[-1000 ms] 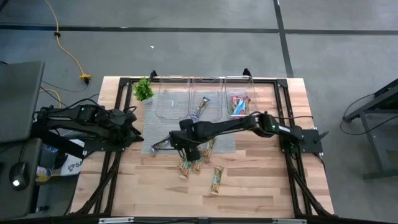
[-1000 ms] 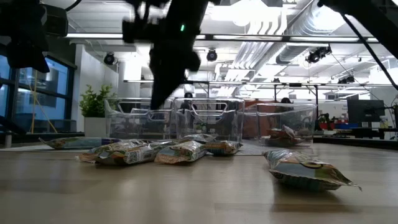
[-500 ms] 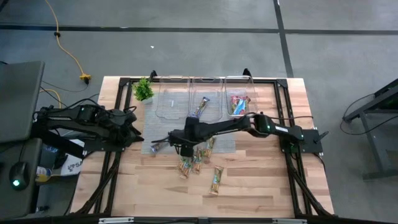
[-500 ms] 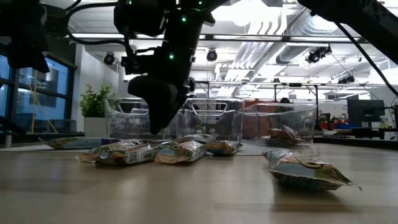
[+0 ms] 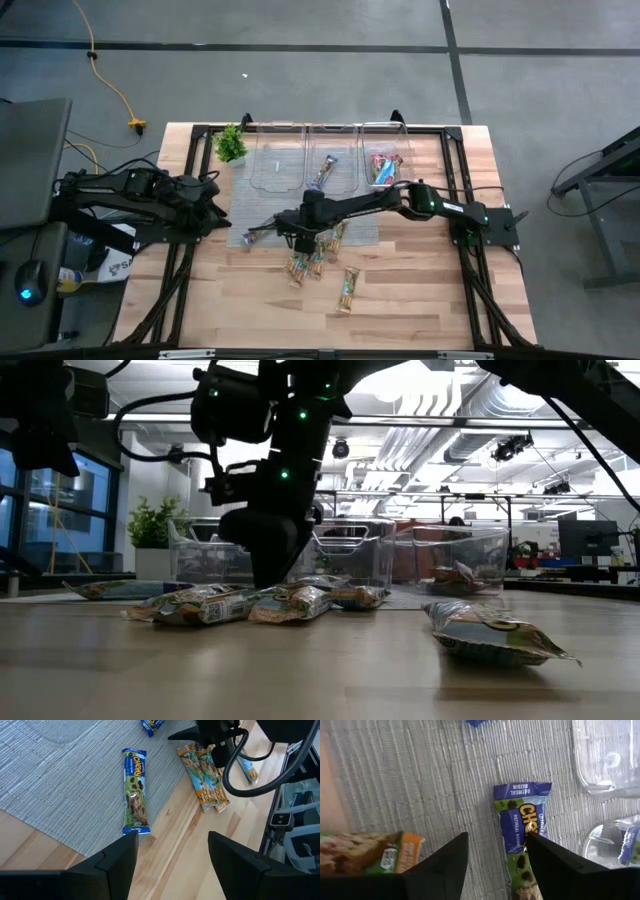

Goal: Pick and place Granola Bars by type
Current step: Put the blue granola bar into the middle transparent bin

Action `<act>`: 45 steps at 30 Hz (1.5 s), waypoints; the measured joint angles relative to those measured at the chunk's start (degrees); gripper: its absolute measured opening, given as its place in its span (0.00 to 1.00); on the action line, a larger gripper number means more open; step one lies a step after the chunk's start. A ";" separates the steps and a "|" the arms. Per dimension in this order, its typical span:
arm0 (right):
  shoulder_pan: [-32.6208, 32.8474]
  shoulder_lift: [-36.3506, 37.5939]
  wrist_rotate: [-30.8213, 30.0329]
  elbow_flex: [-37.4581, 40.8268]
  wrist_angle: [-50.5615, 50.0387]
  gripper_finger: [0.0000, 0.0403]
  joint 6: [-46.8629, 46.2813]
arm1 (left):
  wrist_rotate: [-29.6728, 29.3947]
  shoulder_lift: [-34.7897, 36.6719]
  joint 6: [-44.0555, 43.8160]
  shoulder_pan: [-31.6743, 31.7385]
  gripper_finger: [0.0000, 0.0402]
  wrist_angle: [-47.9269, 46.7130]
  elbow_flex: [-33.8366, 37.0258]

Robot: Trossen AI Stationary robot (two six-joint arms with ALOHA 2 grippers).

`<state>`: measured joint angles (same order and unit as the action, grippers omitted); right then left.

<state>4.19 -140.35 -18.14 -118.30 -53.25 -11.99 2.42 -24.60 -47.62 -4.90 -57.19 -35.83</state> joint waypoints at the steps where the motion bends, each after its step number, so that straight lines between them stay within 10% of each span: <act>1: -0.01 0.00 -0.01 0.00 -0.04 0.47 0.00 | 0.00 -0.02 -0.01 0.01 0.58 0.00 0.00; 45: -3.69 2.58 10.15 -0.04 0.62 0.48 -7.45 | 0.50 0.00 2.58 -0.01 0.58 -0.02 0.00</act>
<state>0.49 -137.78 -7.99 -118.34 -52.64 -19.44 2.91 -24.60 -45.03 -4.91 -57.21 -35.83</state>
